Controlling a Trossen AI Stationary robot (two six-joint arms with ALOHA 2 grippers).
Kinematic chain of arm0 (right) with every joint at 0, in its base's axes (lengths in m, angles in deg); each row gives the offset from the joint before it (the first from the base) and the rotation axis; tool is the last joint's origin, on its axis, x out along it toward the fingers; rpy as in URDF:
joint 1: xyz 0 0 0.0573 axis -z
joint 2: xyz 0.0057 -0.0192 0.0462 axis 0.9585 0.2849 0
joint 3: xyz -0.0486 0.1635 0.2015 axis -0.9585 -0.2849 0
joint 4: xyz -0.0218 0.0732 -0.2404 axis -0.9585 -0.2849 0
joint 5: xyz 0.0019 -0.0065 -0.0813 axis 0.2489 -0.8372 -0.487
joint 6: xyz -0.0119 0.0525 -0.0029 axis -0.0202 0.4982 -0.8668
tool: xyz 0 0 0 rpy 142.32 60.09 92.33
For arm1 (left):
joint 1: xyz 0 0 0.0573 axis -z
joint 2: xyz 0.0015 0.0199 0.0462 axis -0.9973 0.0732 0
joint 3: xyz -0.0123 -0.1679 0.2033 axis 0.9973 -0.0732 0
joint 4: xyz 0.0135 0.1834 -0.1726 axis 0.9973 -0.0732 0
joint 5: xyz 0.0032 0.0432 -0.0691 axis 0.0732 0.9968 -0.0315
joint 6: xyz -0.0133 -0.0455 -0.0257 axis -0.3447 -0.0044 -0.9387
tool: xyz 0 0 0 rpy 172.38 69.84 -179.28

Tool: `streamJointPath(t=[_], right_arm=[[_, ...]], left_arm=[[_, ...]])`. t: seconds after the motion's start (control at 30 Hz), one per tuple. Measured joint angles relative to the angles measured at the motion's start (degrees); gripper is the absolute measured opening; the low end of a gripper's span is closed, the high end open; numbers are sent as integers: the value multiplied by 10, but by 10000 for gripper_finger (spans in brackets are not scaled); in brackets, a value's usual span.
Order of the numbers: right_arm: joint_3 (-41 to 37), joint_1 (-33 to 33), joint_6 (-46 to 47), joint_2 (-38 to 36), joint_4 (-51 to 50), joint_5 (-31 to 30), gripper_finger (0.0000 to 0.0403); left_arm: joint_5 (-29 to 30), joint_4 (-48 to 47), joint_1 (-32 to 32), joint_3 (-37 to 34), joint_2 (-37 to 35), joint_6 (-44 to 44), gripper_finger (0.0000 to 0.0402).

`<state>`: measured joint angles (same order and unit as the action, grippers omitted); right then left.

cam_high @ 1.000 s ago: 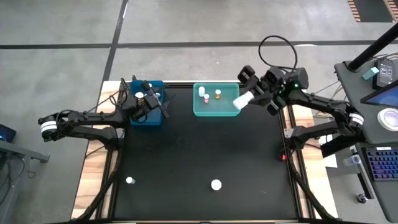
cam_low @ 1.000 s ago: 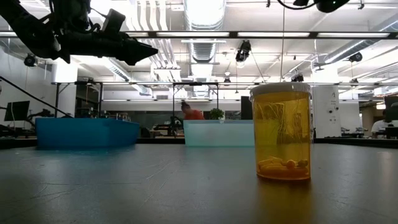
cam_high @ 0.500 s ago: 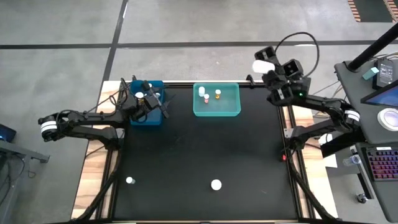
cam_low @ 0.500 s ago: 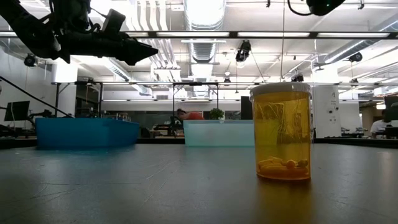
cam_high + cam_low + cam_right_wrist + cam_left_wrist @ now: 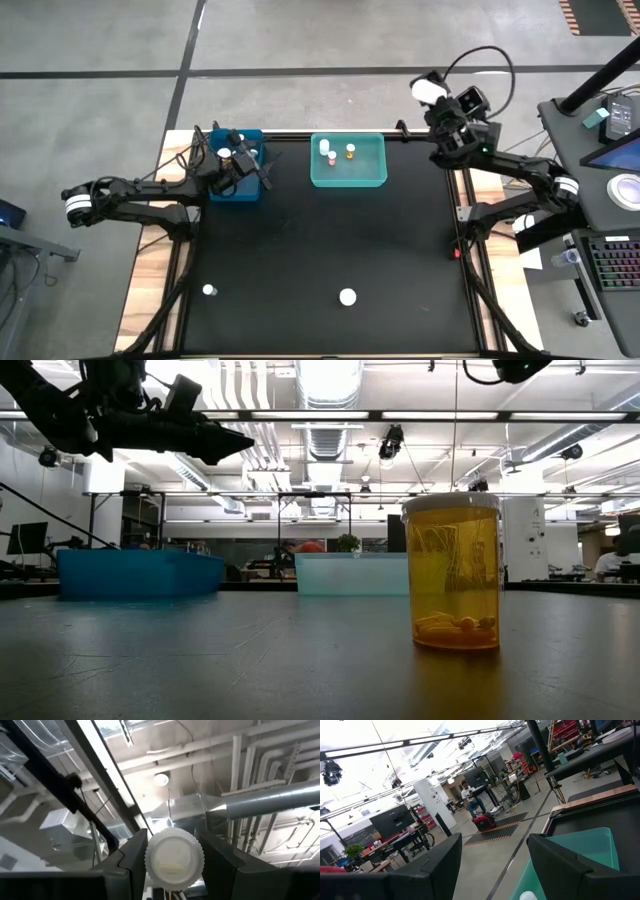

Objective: Pick and place medicine bottles into bin by pill shape (circle, oval)
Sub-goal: Put the white capsule bottle into the blue bin

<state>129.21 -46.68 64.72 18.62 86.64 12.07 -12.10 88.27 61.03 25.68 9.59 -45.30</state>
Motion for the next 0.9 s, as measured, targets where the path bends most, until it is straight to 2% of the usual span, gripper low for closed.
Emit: streamJointPath(t=[0.23,0.53,0.6,0.7,0.8,0.9], right_arm=[[8,-1,38,-4,12,-27,139],[14,-3,55,-4,-5,-8,139],[16,-3,33,-8,-97,-27,139],[46,-3,-12,-11,-318,-106,139],[108,-2,-62,4,-515,-180,139],[184,-3,-88,22,-656,-250,139]], left_arm=[[0,0,0,0,0,-1,215],[0,0,0,0,0,-2,215],[0,0,0,0,0,-2,215],[0,0,0,0,0,-1,215],[0,-1,0,0,0,-1,215],[0,-5,0,0,0,-1,215]])
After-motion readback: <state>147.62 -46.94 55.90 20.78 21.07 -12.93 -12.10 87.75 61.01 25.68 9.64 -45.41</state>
